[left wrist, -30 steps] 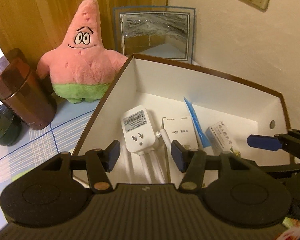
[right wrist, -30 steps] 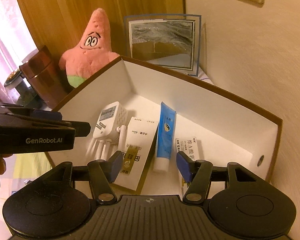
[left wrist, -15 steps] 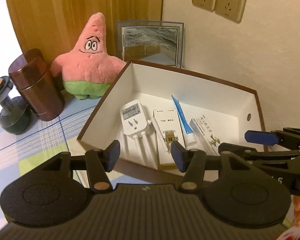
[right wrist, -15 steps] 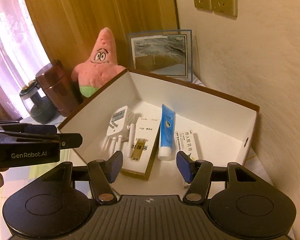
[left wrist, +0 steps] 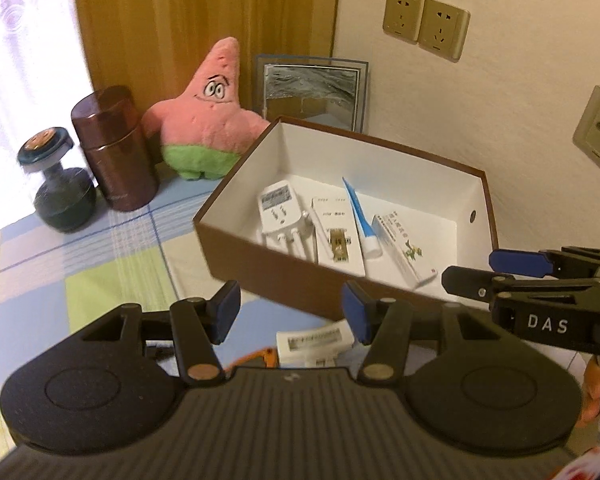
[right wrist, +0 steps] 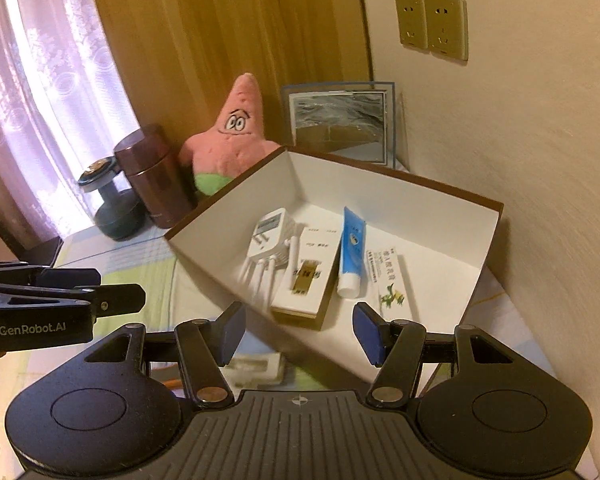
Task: Organize rigid objects
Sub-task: 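Lift both tools out of the box and move back over the table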
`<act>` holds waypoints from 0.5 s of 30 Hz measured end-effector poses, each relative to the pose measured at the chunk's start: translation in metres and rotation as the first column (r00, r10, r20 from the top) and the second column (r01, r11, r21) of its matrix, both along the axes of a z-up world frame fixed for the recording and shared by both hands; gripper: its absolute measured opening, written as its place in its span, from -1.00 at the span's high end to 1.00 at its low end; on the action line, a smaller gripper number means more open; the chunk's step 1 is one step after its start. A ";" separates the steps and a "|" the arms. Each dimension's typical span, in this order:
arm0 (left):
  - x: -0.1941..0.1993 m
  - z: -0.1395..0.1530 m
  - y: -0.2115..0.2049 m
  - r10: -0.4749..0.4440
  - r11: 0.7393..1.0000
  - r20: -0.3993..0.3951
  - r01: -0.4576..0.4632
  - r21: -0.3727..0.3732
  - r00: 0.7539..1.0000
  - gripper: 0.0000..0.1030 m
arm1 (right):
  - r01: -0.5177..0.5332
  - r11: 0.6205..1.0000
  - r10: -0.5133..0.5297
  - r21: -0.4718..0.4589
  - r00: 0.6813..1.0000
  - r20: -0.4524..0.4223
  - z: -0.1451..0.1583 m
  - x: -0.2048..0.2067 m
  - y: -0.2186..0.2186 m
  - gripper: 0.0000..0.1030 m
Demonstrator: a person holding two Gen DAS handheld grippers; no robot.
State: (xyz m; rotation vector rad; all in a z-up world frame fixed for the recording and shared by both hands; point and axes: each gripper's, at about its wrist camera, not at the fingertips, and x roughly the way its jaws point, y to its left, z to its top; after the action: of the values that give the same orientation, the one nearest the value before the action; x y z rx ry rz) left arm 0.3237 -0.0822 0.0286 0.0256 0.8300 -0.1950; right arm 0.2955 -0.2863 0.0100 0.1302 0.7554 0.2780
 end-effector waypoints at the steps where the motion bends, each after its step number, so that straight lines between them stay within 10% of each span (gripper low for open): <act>1: -0.007 0.000 0.003 0.005 1.000 -0.001 -0.005 -0.003 1.000 -0.01 | -0.005 1.000 0.005 0.001 1.000 0.002 0.000 -0.004 0.001 -0.10; 15: -0.074 0.005 0.026 0.060 0.998 0.009 -0.060 -0.005 0.998 -0.02 | -0.086 0.996 0.086 0.000 0.996 -0.008 0.001 -0.057 0.027 -0.10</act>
State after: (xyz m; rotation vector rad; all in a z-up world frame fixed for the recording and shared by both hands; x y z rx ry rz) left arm 0.2493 -0.0561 0.0340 -0.0027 0.8198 -0.1400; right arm 0.2390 -0.2592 0.0111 0.0989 0.7699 0.3597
